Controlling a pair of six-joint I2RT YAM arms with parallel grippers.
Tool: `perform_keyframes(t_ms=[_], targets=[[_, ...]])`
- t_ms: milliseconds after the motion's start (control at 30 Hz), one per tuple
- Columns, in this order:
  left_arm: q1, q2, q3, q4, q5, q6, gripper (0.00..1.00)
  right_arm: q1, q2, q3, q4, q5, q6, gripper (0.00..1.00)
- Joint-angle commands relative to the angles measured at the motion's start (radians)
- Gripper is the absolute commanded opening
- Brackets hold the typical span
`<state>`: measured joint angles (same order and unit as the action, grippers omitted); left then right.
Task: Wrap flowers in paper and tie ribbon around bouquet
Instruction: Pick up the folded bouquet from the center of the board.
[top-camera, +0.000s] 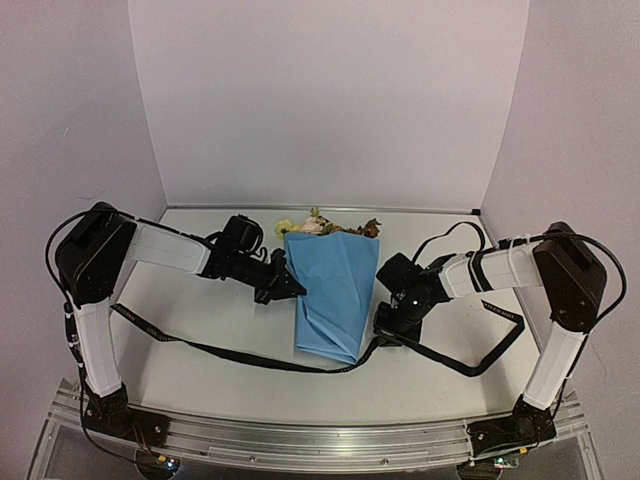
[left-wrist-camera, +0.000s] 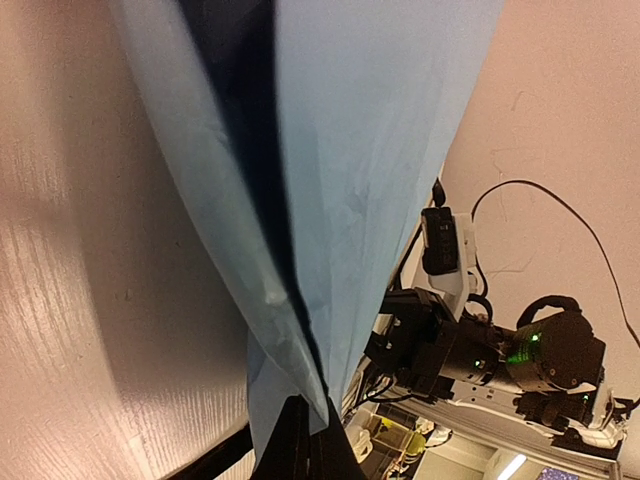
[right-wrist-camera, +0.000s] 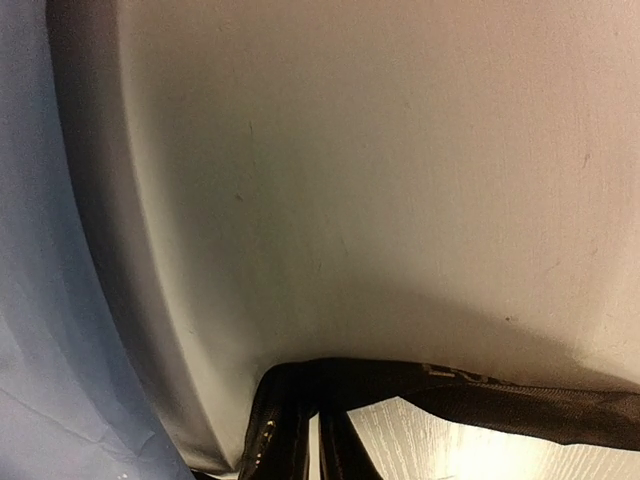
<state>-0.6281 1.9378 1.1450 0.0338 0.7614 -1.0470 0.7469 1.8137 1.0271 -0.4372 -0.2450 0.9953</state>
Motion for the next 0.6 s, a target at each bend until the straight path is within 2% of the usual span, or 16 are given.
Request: perform_keyframes(t_ms=[0,567], targets=[[0.006,-0.07,-0.033,0.123,0.063,-0.086,0.0,-0.001,0.01,-0.022,-0.041,0.089,0.016,0.04],[-0.028,-0.103,-0.132,0.191,0.054,-0.127,0.0,-0.045,0.087,0.081,-0.015,0.176,0.074,0.03]])
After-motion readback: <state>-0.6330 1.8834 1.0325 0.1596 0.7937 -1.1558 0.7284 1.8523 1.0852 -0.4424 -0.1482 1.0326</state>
